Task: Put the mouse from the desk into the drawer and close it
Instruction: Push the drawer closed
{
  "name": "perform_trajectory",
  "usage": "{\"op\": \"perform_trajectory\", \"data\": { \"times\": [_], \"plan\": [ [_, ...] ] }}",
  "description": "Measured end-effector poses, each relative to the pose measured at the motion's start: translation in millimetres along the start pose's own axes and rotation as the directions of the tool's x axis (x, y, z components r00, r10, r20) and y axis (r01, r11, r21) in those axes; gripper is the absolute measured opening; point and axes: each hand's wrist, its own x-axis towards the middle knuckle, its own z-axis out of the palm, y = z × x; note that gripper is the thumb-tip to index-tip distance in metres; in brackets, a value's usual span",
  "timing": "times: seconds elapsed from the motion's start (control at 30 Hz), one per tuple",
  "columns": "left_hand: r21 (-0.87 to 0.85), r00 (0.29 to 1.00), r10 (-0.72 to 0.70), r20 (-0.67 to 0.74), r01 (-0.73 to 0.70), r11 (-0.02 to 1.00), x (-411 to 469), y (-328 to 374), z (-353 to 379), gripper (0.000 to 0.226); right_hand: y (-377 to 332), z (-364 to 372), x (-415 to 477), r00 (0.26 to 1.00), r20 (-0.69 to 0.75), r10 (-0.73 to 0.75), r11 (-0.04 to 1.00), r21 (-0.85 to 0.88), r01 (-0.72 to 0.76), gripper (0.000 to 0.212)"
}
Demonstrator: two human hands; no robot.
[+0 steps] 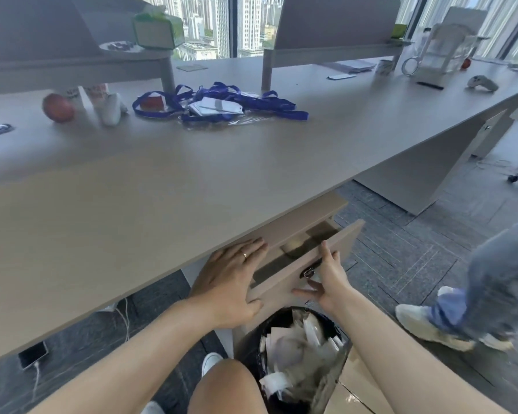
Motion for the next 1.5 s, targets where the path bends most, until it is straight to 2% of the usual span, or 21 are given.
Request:
{"op": "perform_trajectory", "data": {
  "times": [0.2,0.33,0.5,0.73,0.97,1.07,1.23,1.5],
  "plan": [
    [-0.124,0.998,0.006,-0.056,-0.013,0.992,7,-13,-3,0.073,0,15,5,1.000,0.010,0.023,0.995,0.100,-0.024,0.056],
    [-0.192,0.996,-0.016,-0.083,0.000,0.981,8,-18,2,0.067,-1,24,11,0.999,0.026,0.029,0.993,0.116,-0.032,0.059],
    [-0.218,0.991,-0.018,-0.134,-0.011,0.976,10,-20,8,0.065,-4,35,18,0.998,0.022,0.065,0.989,0.130,-0.068,0.062],
    [-0.275,0.988,0.001,-0.156,-0.044,0.960,11,-26,14,0.067,-5,45,30,0.999,-0.013,0.040,0.999,0.031,-0.040,0.054],
    [-0.282,0.982,0.029,-0.186,-0.081,0.956,12,-30,21,0.068,-5,47,34,1.000,-0.007,0.024,0.999,-0.026,-0.024,0.044],
    [-0.276,0.978,0.042,-0.204,-0.098,0.956,12,-31,21,0.068,-6,49,34,1.000,-0.014,0.021,0.999,-0.037,-0.021,0.034],
    [-0.277,0.974,0.052,-0.221,-0.113,0.954,12,-31,22,0.069,-6,49,31,1.000,0.008,0.027,1.000,-0.013,-0.026,0.048],
    [-0.271,0.975,0.066,-0.214,-0.124,0.955,13,-31,21,0.067,-13,40,16,0.998,0.059,0.024,0.999,-0.036,-0.022,0.043]
  ]
}}
